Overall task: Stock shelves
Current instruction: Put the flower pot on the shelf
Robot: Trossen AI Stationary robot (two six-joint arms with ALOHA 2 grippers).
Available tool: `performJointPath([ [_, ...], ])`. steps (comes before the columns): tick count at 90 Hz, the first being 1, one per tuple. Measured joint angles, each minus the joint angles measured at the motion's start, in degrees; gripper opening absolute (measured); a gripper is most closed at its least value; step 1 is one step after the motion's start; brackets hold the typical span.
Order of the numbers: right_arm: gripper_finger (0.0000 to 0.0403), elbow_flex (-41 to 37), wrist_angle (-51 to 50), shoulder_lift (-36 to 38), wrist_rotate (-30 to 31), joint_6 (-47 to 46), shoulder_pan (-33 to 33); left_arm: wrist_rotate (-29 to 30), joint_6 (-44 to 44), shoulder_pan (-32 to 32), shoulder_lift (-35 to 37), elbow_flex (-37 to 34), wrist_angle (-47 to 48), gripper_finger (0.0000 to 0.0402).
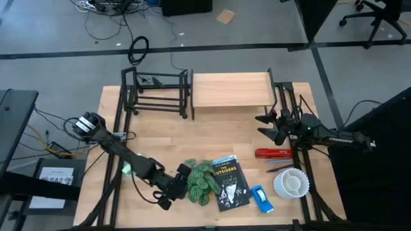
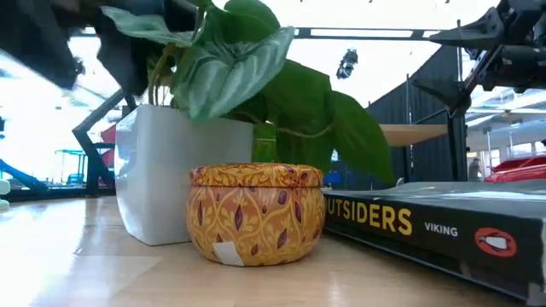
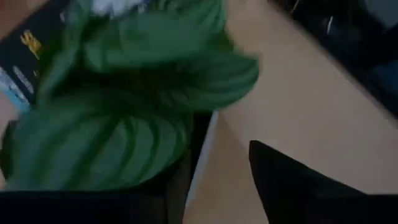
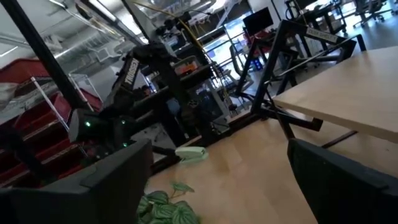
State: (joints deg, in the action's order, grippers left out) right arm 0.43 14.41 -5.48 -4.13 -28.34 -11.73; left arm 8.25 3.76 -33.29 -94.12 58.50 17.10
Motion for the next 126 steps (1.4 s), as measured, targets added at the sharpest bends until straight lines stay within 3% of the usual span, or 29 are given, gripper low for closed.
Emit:
performJointPath([
  [27, 0.0346, 0.0, 0.1, 0.0, 0.0, 0.0, 0.0, 0.4, -0.8, 0.7, -2.8, 0.2, 1.0, 0.0065],
  [38, 0.0346, 0.0, 0.1, 0.0, 0.0, 0.0, 0.0, 1.4, -1.0, 0.5, -2.8, 3.2, 4.6, 0.0015],
  [47, 0.0346, 0.0, 0.0, 0.0, 0.0, 0.0, 0.0, 1.6, -1.2, 0.5, -2.8, 5.9, 6.6, 0.0004],
  [64, 0.0346, 0.0, 0.0, 0.0, 0.0, 0.0, 0.0, 2.1, -1.7, 1.9, -2.8, 16.4, 15.0, 0.0001],
  [80, 0.0346, 0.0, 0.0, 0.0, 0.0, 0.0, 0.0, 8.6, 2.9, 5.4, -2.8, 29.4, 26.8, 0.0000],
  [91, 0.0346, 0.0, 0.0, 0.0, 0.0, 0.0, 0.0, 11.8, 8.3, 10.4, -2.8, 37.5, 31.4, 0.0000],
  [107, 0.0346, 0.0, 0.0, 0.0, 0.0, 0.0, 0.0, 12.0, 13.7, 22.5, -2.7, 44.1, 30.7, 0.0000],
  [126, 0.0346, 0.0, 0.0, 0.0, 0.0, 0.0, 0.0, 2.5, 17.5, 39.3, -3.4, 44.4, 24.0, 0.0000],
])
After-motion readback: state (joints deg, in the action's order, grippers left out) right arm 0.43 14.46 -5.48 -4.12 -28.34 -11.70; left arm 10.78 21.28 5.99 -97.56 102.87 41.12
